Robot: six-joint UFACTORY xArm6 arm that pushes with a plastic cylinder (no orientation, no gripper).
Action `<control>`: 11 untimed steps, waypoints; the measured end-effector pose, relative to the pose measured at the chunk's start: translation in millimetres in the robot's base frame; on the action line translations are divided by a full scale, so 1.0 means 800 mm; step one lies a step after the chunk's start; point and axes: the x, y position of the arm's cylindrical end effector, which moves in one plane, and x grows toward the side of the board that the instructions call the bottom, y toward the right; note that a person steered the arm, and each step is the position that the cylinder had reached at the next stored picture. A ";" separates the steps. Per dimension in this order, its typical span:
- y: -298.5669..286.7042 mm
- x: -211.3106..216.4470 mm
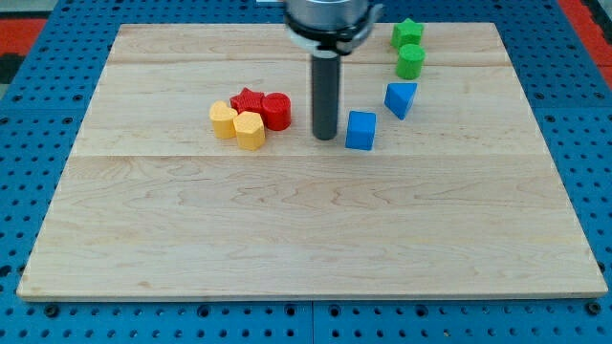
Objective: Move the yellow hexagon to the bottom of blue cube
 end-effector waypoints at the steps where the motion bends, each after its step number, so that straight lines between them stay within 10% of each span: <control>1: 0.046 0.000; 4: -0.087 0.126; 7: -0.325 -0.012; 11: -0.198 0.014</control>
